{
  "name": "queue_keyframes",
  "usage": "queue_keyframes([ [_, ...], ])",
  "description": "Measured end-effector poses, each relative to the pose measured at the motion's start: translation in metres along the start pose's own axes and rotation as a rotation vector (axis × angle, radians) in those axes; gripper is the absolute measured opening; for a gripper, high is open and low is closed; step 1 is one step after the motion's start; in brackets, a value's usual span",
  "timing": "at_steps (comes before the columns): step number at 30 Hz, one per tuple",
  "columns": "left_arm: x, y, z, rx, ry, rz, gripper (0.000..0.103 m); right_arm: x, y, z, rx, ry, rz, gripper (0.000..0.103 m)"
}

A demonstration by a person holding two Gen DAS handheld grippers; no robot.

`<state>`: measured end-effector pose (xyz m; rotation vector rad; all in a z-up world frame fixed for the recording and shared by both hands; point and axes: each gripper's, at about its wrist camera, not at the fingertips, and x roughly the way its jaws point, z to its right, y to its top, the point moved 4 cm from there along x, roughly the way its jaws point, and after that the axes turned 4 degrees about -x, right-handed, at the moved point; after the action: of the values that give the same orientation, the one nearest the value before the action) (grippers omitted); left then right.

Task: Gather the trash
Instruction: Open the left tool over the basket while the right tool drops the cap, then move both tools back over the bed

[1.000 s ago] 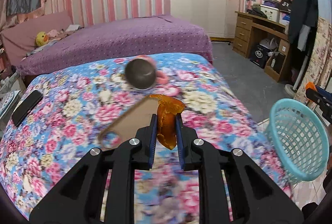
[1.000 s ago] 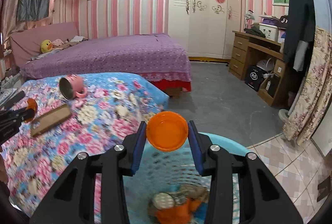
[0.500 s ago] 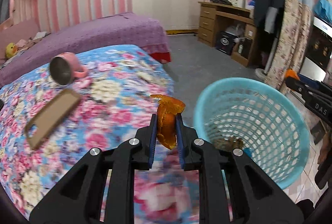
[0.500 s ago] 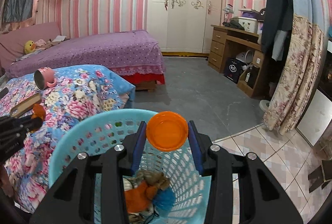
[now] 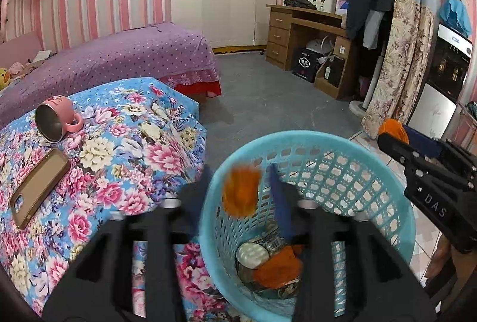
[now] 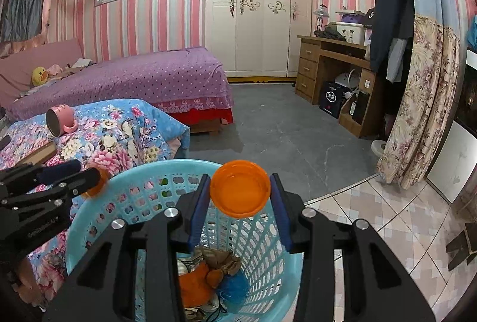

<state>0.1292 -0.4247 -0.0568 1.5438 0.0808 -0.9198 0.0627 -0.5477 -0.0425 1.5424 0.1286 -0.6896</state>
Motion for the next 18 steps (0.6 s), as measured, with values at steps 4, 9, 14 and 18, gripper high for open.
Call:
queue_keyframes([
  [4,-0.009,0.004,-0.016,-0.012,0.036,0.032,0.076,0.001,-0.001,-0.001,0.006,0.004,-0.004,0.040],
  [9,-0.026,0.011,-0.056,-0.086,0.090,0.061,0.090,0.004,0.001,-0.008,0.005,0.007,-0.007,0.046],
  [14,-0.050,0.014,-0.104,-0.144,0.168,0.087,0.095,0.006,0.005,-0.022,0.011,-0.010,-0.010,0.087],
  [18,-0.075,0.012,-0.134,-0.150,0.223,0.111,0.097,0.003,0.012,-0.036,0.025,0.004,-0.020,0.097],
])
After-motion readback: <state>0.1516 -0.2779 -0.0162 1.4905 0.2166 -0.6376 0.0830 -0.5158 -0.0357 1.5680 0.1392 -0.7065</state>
